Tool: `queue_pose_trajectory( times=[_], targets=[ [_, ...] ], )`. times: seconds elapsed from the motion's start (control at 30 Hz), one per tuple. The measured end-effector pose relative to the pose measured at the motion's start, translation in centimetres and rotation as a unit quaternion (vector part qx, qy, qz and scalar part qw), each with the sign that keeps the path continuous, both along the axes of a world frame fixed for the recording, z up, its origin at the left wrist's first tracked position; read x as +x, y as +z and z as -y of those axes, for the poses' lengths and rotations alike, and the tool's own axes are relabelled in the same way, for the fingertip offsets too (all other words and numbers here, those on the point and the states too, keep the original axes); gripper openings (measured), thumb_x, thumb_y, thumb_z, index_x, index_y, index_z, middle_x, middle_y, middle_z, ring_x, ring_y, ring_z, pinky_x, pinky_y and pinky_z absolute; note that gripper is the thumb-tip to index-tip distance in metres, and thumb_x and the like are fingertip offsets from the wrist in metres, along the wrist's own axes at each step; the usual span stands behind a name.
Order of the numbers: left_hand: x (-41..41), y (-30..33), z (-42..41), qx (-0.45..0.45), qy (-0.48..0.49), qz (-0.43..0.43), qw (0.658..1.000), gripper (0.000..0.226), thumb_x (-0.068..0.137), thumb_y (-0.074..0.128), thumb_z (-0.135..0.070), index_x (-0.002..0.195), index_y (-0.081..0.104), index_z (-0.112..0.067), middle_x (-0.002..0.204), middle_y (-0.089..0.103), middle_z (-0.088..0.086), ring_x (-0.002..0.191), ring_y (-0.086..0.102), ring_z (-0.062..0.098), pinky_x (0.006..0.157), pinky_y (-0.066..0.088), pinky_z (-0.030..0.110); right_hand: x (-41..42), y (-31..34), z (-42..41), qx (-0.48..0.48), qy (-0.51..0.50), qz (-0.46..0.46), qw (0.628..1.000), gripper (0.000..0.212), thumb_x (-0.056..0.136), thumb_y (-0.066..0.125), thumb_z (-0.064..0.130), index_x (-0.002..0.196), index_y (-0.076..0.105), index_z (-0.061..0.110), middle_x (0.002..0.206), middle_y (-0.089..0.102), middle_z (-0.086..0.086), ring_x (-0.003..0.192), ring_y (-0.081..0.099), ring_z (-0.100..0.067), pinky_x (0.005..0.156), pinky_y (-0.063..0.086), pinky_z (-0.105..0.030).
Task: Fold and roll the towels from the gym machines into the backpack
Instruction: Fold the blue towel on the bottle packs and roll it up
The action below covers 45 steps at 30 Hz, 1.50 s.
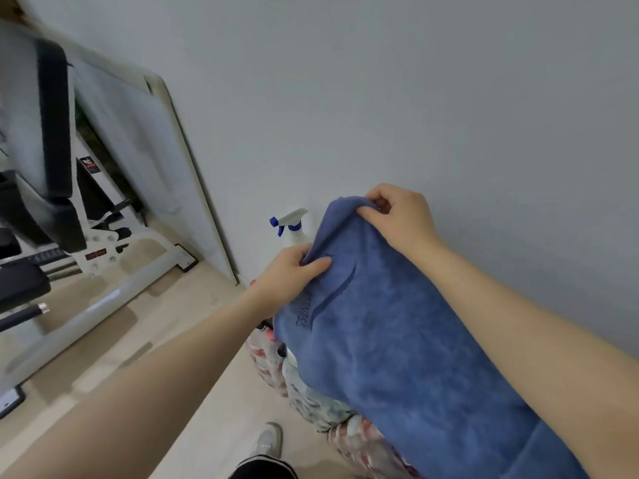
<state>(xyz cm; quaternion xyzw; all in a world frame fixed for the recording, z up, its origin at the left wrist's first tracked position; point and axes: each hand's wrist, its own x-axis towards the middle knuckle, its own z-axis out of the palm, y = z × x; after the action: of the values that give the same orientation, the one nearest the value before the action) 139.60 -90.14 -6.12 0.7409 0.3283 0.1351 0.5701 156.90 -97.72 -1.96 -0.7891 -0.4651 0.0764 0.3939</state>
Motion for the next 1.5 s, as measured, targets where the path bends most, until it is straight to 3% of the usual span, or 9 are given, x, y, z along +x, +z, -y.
queue_pose_trajectory(
  times=[0.2,0.4,0.5,0.8,0.93,1.03,1.2,1.37,1.5],
  targets=[
    [0.9,0.6,-6.9,0.118,0.034,-0.027,0.992,0.033,0.091,0.053,-0.029,0.083,0.056,0.003,0.077,0.061,0.016,0.070,0.052,0.021,0.065,0.041,0.036,0.3,-0.6,-3.8,0.000,-0.068,0.013,0.998,0.009,0.087,0.056,0.016,0.084,0.063,0.010,0.077,0.062,0.000,0.073,0.054,-0.016,0.065,0.041,-0.027],
    [2.4,-2.1,-8.2,0.282,-0.079,-0.118,0.949,0.044,0.087,0.057,-0.018,0.127,0.043,-0.009,0.123,0.048,0.007,0.112,0.049,0.022,0.085,0.039,0.027,-0.6,-4.0,-3.6,-0.112,-0.067,0.033,0.991,0.029,0.093,0.048,0.012,0.121,0.055,0.011,0.124,0.057,-0.005,0.111,0.054,-0.019,0.094,0.045,-0.033],
    [4.5,-2.0,-6.6,0.319,-0.184,-0.071,0.927,0.033,0.088,0.055,-0.016,0.121,0.051,-0.008,0.123,0.047,0.008,0.110,0.050,0.023,0.089,0.041,0.031,-1.1,-4.3,-0.4,-0.140,-0.095,0.042,0.985,0.024,0.093,0.046,0.015,0.114,0.058,0.015,0.119,0.057,-0.001,0.105,0.054,-0.018,0.090,0.046,-0.038],
    [9.9,-3.0,5.2,0.358,-0.509,0.074,0.779,0.036,0.092,0.048,-0.023,0.126,0.049,-0.011,0.137,0.044,0.001,0.122,0.045,0.021,0.098,0.037,0.030,-5.8,-4.4,17.0,-0.248,-0.326,0.058,0.911,0.022,0.088,0.054,0.019,0.109,0.060,0.013,0.117,0.057,-0.002,0.110,0.052,-0.023,0.089,0.043,-0.036],
    [10.4,-3.6,10.3,0.398,-0.573,0.053,0.715,0.052,0.096,0.040,-0.036,0.142,0.032,-0.014,0.154,0.022,0.002,0.140,0.022,0.017,0.112,0.017,0.026,-8.2,-4.4,23.9,-0.418,-0.339,0.051,0.841,0.045,0.086,0.055,0.043,0.122,0.051,0.016,0.127,0.048,-0.003,0.112,0.050,-0.024,0.089,0.043,-0.037],
    [11.0,-4.4,12.9,0.456,-0.579,0.014,0.675,0.061,0.096,0.032,-0.045,0.147,0.018,-0.015,0.157,0.010,0.006,0.144,0.010,0.020,0.116,0.005,0.030,-9.5,-4.9,25.8,-0.443,-0.323,0.002,0.837,0.055,0.084,0.054,0.052,0.124,0.046,0.016,0.127,0.045,-0.001,0.108,0.054,-0.023,0.083,0.047,-0.037],
    [11.9,-4.7,14.8,0.474,-0.560,-0.046,0.678,0.074,0.090,0.025,-0.062,0.148,0.003,-0.021,0.157,-0.004,0.006,0.145,-0.002,0.021,0.118,0.000,0.035,-8.7,-5.9,25.8,-0.422,-0.324,0.035,0.846,0.024,0.089,0.050,0.029,0.104,0.045,0.010,0.112,0.045,-0.006,0.087,0.054,-0.026,0.058,0.035,-0.032],
    [12.3,-5.3,15.2,0.508,-0.545,-0.069,0.663,0.106,0.057,0.000,-0.080,0.147,-0.004,-0.025,0.157,-0.008,0.002,0.145,-0.004,0.019,0.117,-0.004,0.033,-6.1,-5.7,27.1,-0.427,-0.254,0.023,0.867,0.007,0.093,0.039,0.014,0.093,0.046,0.013,0.105,0.052,-0.012,0.090,0.056,-0.032,0.064,0.035,-0.034],
    [12.6,-5.3,15.6,0.498,-0.524,-0.082,0.686,0.105,0.063,0.012,-0.082,0.148,-0.003,-0.021,0.157,-0.005,0.000,0.145,-0.003,0.017,0.118,-0.002,0.033,-2.7,-3.8,29.0,-0.386,-0.276,0.007,0.880,0.005,0.090,0.041,0.014,0.085,0.043,0.017,0.098,0.057,-0.012,0.085,0.051,-0.028,0.065,0.036,-0.034]
  ],
)
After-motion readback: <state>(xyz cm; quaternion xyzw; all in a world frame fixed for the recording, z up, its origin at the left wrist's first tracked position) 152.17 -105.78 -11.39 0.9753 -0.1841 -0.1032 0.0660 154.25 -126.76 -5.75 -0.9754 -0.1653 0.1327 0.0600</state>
